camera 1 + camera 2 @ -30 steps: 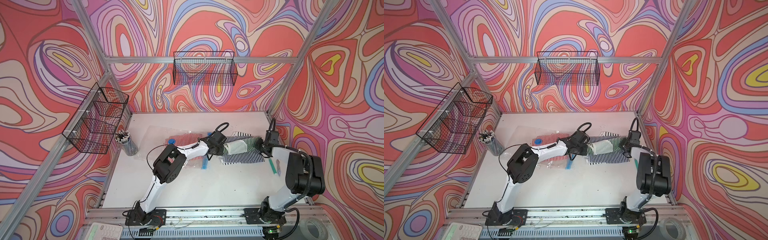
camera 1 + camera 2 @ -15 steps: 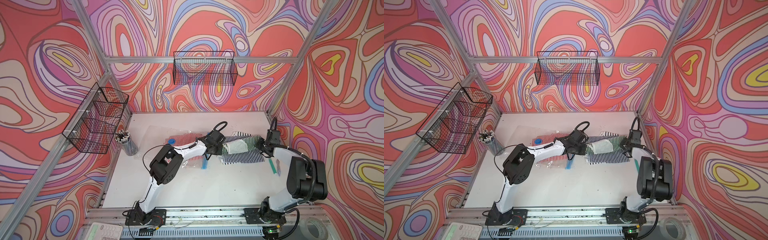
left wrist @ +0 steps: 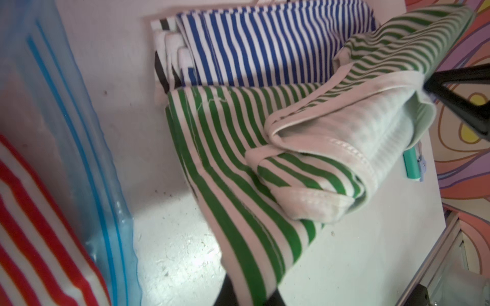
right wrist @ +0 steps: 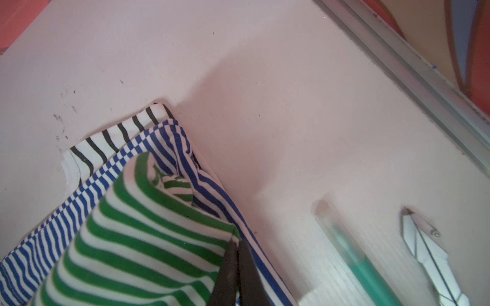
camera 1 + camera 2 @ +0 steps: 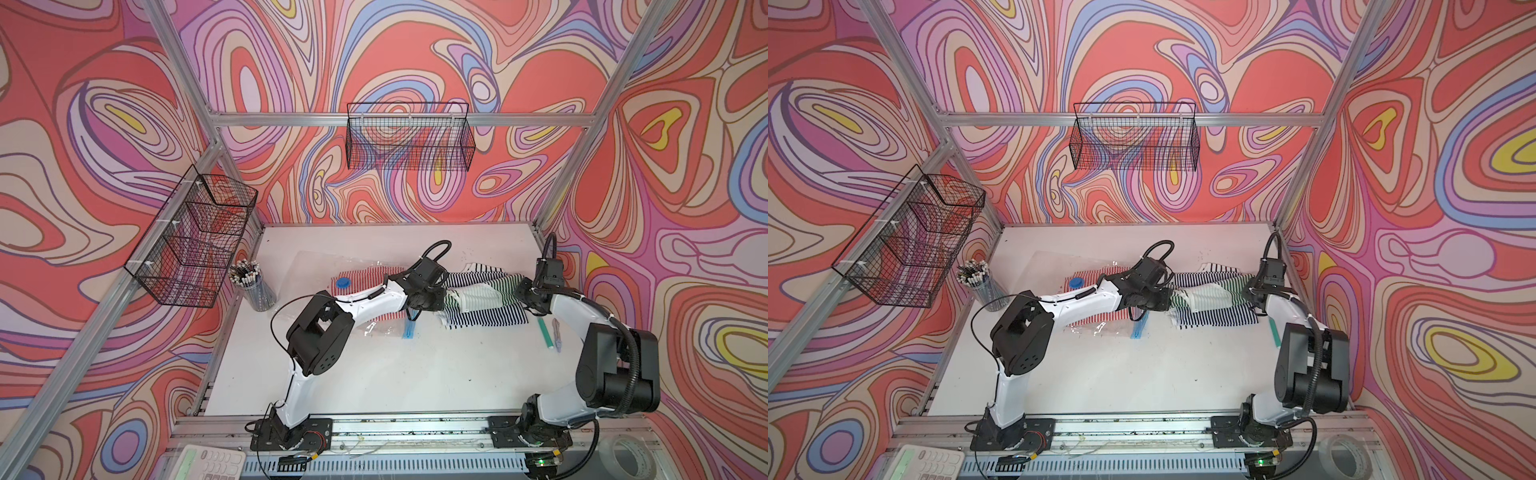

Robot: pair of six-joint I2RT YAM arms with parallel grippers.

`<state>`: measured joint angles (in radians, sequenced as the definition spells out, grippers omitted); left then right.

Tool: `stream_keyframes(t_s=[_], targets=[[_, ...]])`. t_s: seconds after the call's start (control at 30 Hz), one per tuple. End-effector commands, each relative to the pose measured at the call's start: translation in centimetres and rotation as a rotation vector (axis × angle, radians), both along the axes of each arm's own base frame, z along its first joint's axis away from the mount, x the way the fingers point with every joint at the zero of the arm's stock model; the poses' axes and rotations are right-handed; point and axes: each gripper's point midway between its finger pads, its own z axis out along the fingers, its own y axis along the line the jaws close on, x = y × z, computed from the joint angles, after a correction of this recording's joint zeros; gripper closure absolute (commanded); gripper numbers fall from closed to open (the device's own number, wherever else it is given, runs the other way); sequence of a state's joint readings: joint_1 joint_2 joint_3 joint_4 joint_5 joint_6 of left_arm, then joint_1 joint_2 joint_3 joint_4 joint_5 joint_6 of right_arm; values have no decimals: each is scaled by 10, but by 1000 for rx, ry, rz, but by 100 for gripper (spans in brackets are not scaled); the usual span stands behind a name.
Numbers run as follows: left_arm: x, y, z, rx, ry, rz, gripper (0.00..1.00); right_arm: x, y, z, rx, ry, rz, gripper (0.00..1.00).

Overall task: Take the tank top out of the vacuum bag
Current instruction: Adjust the tank top.

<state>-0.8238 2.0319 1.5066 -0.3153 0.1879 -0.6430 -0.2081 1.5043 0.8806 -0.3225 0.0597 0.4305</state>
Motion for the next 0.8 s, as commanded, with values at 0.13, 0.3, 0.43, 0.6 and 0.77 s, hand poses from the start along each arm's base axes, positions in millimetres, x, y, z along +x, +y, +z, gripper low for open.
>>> stream_keyframes(t_s=[0.13,0.3,0.43,0.6,0.77], targets=[[-30,22,0,30,75,16,100,-16,-14,17,-75,17,-43,100],[-42,24,-18,56,119,3,100,-29,-12,3,-75,75,-32,100],[-46,31,-27,88,141,3,100,-38,-12,-8,-77,113,-37,100],[-59,39,-30,117,159,-20,82,-40,-6,-11,-48,134,-19,90],[-65,51,-5,123,117,-34,48,-33,-6,19,-56,79,-13,42]])
